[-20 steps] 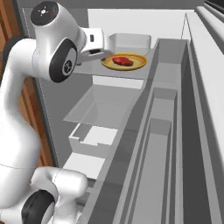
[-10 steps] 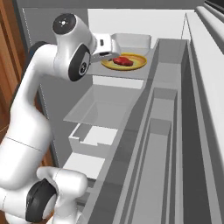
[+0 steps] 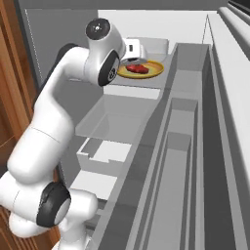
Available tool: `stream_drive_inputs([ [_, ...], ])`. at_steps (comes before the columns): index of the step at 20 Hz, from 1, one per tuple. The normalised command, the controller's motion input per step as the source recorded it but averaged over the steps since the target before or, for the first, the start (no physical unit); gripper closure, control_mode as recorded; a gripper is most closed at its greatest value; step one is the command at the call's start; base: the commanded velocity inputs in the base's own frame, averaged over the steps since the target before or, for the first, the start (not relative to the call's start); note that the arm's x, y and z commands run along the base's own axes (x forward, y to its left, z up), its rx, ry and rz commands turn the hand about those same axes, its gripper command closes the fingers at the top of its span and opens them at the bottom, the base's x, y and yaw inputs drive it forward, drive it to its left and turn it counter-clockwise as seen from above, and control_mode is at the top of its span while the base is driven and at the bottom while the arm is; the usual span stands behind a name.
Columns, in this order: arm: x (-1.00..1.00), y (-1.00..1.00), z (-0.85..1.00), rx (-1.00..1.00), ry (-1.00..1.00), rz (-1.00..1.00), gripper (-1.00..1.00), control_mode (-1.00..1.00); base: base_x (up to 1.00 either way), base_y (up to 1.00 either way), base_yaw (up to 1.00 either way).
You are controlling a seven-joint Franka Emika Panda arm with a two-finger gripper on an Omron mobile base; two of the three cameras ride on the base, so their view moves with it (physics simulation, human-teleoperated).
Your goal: Retrieve the steak from the fridge and place it on the saucepan with marinade on the stove.
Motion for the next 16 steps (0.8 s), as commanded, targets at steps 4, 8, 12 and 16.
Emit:
stream_drive_inputs([
  [4,0.66,-0.27,0.0,0.08,0.01,0.0,-1.0,-1.0,0.0,0.0,0.0],
  [8,0.49,-0.22,0.0,0.05,0.01,0.0,-1.0,-1.0,0.0,0.0,0.0],
  [12,0.37,-0.12,-0.11,0.01,0.06,0.0,-1.0,-1.0,0.0,0.0,0.0],
  [16,0.14,0.0,-0.23,0.0,0.08,0.04,-1.0,-1.0,0.0,0.0,0.0],
])
